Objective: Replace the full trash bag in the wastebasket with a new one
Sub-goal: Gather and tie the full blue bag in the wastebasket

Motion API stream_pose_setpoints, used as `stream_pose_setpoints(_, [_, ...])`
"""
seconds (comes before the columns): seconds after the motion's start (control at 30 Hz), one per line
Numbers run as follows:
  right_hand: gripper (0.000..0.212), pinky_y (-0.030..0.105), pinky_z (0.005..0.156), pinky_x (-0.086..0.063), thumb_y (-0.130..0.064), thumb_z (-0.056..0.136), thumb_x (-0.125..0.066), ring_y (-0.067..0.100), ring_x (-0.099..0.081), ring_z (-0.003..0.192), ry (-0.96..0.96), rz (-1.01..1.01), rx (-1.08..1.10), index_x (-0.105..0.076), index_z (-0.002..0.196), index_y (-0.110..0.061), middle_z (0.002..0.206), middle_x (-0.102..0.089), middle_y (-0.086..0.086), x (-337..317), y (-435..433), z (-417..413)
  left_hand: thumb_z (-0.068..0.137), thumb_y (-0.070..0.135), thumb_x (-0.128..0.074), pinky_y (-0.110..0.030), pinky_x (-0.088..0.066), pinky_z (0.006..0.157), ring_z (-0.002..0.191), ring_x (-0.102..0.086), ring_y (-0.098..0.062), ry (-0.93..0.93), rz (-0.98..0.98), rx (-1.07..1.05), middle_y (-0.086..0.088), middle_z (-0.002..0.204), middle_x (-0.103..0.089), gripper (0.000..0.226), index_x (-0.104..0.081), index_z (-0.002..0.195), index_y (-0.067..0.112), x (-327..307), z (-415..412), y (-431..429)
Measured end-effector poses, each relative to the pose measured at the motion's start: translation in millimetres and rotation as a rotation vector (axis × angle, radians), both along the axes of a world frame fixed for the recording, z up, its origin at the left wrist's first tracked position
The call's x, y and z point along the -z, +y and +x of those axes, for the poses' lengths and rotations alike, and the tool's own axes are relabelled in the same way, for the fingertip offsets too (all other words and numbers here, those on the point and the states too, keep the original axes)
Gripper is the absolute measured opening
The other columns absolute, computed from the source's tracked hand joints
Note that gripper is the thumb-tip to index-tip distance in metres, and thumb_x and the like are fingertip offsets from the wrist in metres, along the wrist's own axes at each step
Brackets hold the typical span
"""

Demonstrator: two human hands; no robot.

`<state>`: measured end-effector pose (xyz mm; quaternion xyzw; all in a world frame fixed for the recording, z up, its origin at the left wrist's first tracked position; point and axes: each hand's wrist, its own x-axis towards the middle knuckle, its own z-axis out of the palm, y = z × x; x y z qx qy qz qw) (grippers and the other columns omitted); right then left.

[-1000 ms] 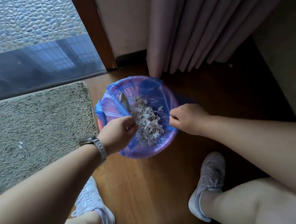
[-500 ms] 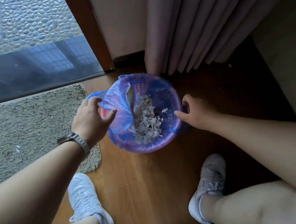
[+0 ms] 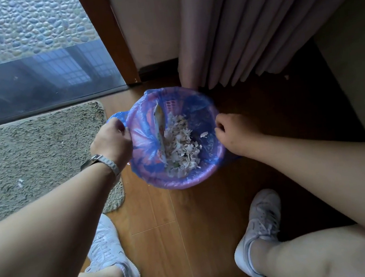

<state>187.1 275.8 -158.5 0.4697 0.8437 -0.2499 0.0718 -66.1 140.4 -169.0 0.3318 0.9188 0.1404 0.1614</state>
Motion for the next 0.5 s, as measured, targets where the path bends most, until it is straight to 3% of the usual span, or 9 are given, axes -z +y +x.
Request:
stream_pose_setpoints(0.2, [0.010,0.038,0.070,-0.046,-0.016,0.086,-0.062,0.028,-0.055,0.081,0.196,0.102,-0.237,-0.056,0.079,-0.011,0.087,-0.058,0.009,0,-14,-11,0.089,0.030,-0.060,-0.042,-0.050,0.067,0.073,-0.060,-0.036,-0.157,0.207,0.186,-0.010,0.077,-0.066,0.015,-0.056,0.083,0.017,-6,12,3])
stream_pose_setpoints(0.37, [0.007,0.041,0.074,-0.047,-0.020,0.086,-0.062,0.028,-0.055,0.086,0.176,0.131,-0.353,-0.060,0.086,-0.013,0.091,-0.059,0.008,1,-24,-23,0.088,0.023,-0.062,-0.029,-0.030,0.060,0.069,-0.046,-0.022,-0.098,0.312,0.354,0.003,0.069,-0.053,0.014,-0.059,0.079,0.013,-27,32,11])
stream_pose_setpoints(0.5, [0.008,0.040,0.078,-0.046,-0.023,0.088,-0.060,0.029,-0.056,0.094,0.086,0.063,-0.365,-0.060,0.088,-0.015,0.096,-0.059,0.007,5,-26,-19,0.087,0.022,-0.062,-0.031,-0.034,0.057,0.066,-0.042,-0.018,-0.092,0.356,0.478,0.006,0.067,-0.049,0.015,-0.059,0.076,0.013,-44,48,15])
